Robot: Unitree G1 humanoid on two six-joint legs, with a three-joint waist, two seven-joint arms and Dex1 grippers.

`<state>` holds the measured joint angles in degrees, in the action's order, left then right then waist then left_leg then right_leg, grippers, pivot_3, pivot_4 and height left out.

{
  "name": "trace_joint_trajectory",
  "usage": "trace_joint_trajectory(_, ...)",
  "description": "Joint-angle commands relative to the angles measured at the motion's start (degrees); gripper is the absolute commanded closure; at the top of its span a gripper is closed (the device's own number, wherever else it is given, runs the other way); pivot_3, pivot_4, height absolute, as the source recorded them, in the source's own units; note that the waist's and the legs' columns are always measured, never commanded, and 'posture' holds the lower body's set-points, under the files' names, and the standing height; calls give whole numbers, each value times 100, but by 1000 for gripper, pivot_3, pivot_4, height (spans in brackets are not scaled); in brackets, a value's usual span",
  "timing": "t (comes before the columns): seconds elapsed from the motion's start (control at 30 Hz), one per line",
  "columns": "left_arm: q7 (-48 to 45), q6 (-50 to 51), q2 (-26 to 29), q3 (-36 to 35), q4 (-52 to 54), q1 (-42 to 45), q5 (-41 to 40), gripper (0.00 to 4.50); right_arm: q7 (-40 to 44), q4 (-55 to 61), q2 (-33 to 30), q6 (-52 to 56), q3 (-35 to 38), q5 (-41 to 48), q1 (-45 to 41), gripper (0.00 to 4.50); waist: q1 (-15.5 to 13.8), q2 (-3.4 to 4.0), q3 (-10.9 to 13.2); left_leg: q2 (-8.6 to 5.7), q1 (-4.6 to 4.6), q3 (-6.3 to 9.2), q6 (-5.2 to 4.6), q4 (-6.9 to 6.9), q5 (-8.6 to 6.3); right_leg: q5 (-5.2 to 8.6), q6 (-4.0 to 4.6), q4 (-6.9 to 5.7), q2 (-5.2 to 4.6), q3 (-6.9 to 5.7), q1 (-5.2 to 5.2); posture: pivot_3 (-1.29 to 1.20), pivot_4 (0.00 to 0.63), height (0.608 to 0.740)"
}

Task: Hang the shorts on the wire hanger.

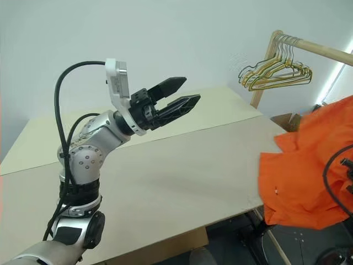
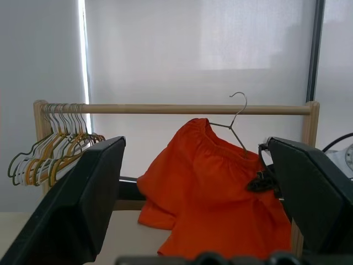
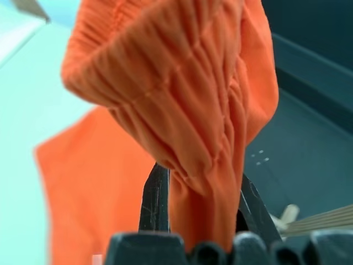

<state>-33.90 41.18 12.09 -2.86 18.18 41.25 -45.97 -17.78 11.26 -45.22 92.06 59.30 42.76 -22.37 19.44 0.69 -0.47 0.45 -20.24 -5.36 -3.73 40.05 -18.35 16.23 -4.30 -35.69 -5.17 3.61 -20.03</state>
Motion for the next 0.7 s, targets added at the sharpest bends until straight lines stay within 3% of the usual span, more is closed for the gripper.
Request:
trace_joint_trajectory(0.03, 111, -149, 72, -68, 228, -39, 21, 25, -223, -590, -381, 44, 80, -145, -548, 4500, 1, -1, 0, -3, 0, 0, 0, -1, 0, 1, -2, 0, -1, 8, 0, -339, 0, 740)
trace_joint_trajectory(0.3, 300, -152, 114, -80, 450, -173, 8, 25, -435, -2086, -744, 44, 316, -1187, -1666, 4500, -107, -7, 4, -10, 0, -7, -1, -6, 0, 5, -12, 11, -4, 29, 2, -294, 0, 740)
trace_joint_trajectory(0.57, 424, -100, 256, -114, 610, -270, -18, 25, -402, -2141, -348, 44, 163, -1737, -1882, 4500, -296, -7, 6, -9, 1, -15, 0, -13, 0, 3, -16, 22, -3, 35, 2, -267, 0, 740)
trace_joint_trajectory(0.7, 497, -1, 429, -164, 725, -379, -62, 0, -470, -1652, 3, 44, 12, -1943, -1841, 3241, -370, -5, 6, -9, 0, -16, 1, -13, 1, 1, -19, 24, -5, 37, 1, -254, 0, 740)
